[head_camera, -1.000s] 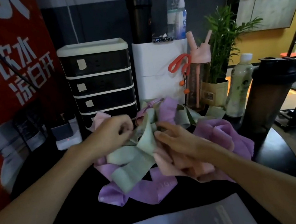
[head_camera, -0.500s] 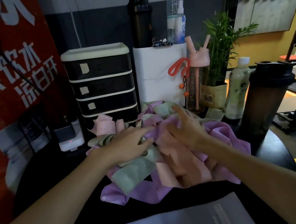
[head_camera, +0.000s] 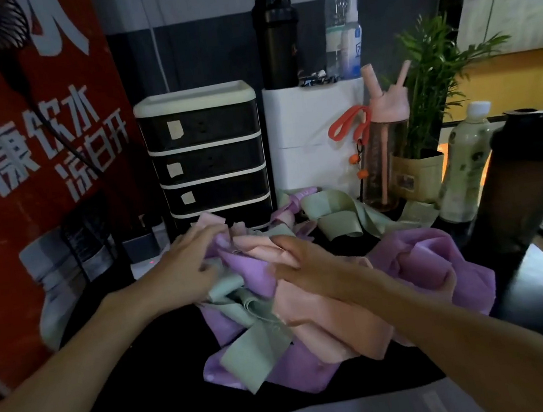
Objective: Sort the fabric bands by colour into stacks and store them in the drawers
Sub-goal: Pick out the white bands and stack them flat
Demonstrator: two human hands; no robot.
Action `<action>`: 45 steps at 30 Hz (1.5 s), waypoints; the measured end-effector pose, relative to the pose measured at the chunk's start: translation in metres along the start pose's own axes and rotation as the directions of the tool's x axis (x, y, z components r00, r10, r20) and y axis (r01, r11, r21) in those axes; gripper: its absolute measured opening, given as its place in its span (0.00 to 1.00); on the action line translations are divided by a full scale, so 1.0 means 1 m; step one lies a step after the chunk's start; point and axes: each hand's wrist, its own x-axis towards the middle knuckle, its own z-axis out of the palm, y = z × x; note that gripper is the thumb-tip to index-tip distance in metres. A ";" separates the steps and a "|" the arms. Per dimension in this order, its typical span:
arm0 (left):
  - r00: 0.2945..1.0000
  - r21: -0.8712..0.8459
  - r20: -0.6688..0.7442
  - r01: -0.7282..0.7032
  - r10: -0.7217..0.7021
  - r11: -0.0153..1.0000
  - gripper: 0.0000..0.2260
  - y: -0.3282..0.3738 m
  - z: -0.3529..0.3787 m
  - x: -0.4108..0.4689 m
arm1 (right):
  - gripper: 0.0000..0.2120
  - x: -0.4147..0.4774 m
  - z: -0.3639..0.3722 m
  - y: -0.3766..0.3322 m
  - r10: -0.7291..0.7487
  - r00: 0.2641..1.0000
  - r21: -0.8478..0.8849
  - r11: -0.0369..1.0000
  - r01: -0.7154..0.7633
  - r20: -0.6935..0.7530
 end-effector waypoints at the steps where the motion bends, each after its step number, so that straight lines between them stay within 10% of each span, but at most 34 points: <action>1: 1.000 -0.076 -0.011 0.015 -0.016 0.997 0.31 0.005 0.003 0.002 | 0.18 0.001 -0.002 -0.001 0.002 1.000 -0.006 1.000 -0.002 0.007; 7: 0.985 0.102 0.174 -0.003 -0.015 0.995 0.30 0.025 0.031 -0.001 | 0.08 -0.004 -0.014 0.011 0.038 0.987 -0.002 0.999 -0.039 -0.153; 12: 0.990 0.126 0.042 -0.140 0.135 0.982 0.36 0.022 0.035 -0.002 | 0.11 -0.012 -0.044 0.021 0.121 0.914 -0.021 0.990 -0.141 -0.387; 16: 0.992 0.130 -0.024 -0.117 0.121 0.985 0.35 0.024 0.027 -0.005 | 0.23 -0.021 -0.056 0.035 0.175 0.944 -0.355 0.895 -0.272 -0.281; 20: 0.990 0.087 -0.049 -0.131 0.136 0.988 0.30 0.025 0.017 -0.016 | 0.11 -0.032 -0.059 0.036 0.160 0.899 -0.335 0.890 -0.310 -0.408; 31: 0.988 -0.113 -0.095 -0.129 0.119 0.985 0.05 0.041 -0.007 -0.117 | 0.10 -0.136 -0.055 -0.028 -0.034 0.951 -0.199 0.980 -0.030 -0.307; 36: 0.997 -0.106 0.054 0.057 -0.052 0.993 0.06 0.033 0.002 -0.175 | 0.06 -0.210 -0.044 -0.019 0.079 0.987 -0.162 0.982 -0.101 -0.139; 40: 0.978 -0.040 0.157 0.145 -0.137 0.989 0.23 0.034 0.010 -0.196 | 0.27 -0.235 -0.038 -0.005 0.241 0.969 -0.475 0.848 -0.236 -0.052; 45: 0.972 0.044 0.134 0.187 -0.191 0.981 0.20 0.037 0.011 -0.199 | 0.28 -0.235 -0.040 -0.004 0.234 0.972 -0.360 0.905 -0.225 -0.020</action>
